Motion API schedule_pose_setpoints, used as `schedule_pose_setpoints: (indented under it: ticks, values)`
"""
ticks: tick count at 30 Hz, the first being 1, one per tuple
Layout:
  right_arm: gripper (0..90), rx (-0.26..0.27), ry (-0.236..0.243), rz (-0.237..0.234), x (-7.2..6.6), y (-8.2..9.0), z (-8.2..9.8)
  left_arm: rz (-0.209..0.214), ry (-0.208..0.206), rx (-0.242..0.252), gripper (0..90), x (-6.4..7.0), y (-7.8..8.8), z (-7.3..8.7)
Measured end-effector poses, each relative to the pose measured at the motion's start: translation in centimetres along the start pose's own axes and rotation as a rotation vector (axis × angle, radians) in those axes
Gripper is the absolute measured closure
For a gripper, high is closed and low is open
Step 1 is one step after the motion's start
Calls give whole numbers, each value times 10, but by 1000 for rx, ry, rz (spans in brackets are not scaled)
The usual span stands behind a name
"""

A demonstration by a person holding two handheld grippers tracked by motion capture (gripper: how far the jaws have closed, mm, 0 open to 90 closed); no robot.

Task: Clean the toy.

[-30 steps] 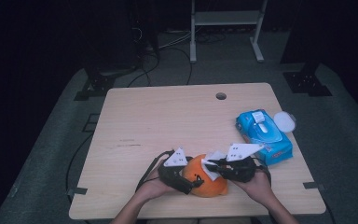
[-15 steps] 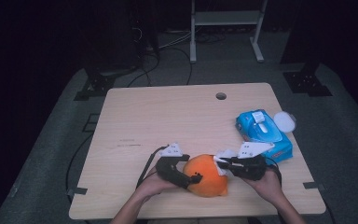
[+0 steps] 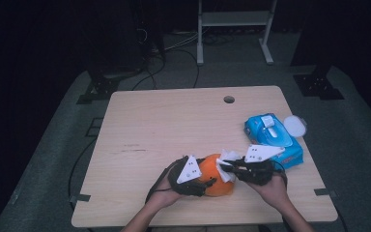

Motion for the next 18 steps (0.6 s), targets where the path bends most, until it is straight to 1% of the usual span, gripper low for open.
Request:
schedule_pose_setpoints:
  ticks: [1,2,4,5,6,7,8,9,10,11,12,13,14,15,16,17,18]
  values:
    - [814,-9,-6,22,5,1,4,11,18,7,292,0,0,1]
    - [814,-17,-1,45,9,2,8,14,23,10,288,-1,0,1]
    - [814,-10,-34,40,11,5,8,11,18,12,285,0,-2,-1]
    - [814,-9,-24,43,8,5,6,10,14,9,282,1,-3,-2]
    - [814,24,-9,2,-6,2,-5,14,-1,5,281,4,-4,-4]
    - [814,24,-9,2,-6,2,-5,17,-14,2,281,5,-4,-6]
    - [813,33,33,-12,-16,-1,-13,19,-37,-4,273,8,-5,-7]
    - [813,33,33,-12,-16,-1,-13,19,-37,-4,261,8,-5,-7]
    - [814,18,56,-16,-19,-4,-14,27,-30,-2,237,8,-4,-5]
    - [814,18,56,-16,-19,-4,-14,27,-30,-2,186,8,-4,-5]
    - [816,14,50,-19,-17,-4,-12,47,17,7,186,5,-4,-3]
    - [817,2,42,-13,-13,-5,-7,65,55,9,104,2,-4,-2]
    - [817,-6,38,-1,-10,-4,-4,86,112,18,64,-2,-4,-1]
    - [816,4,-6,11,0,0,2,77,168,11,43,-9,-4,3]
    - [816,7,-16,14,2,2,2,117,213,22,86,-13,-4,8]
    - [816,6,-19,24,4,4,2,118,207,29,162,-14,-4,8]
    - [816,9,-15,25,4,4,2,118,207,29,182,-14,-4,8]
Point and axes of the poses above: each handheld gripper's, and its own axes: y roughly backward along the jaws, z roughly out of its underside, x roughly to its right, the point moved 7 cm from there along -y, roughly forward along the jaws, and after that the axes turned 1 degree about z, right-handed, at the moved point
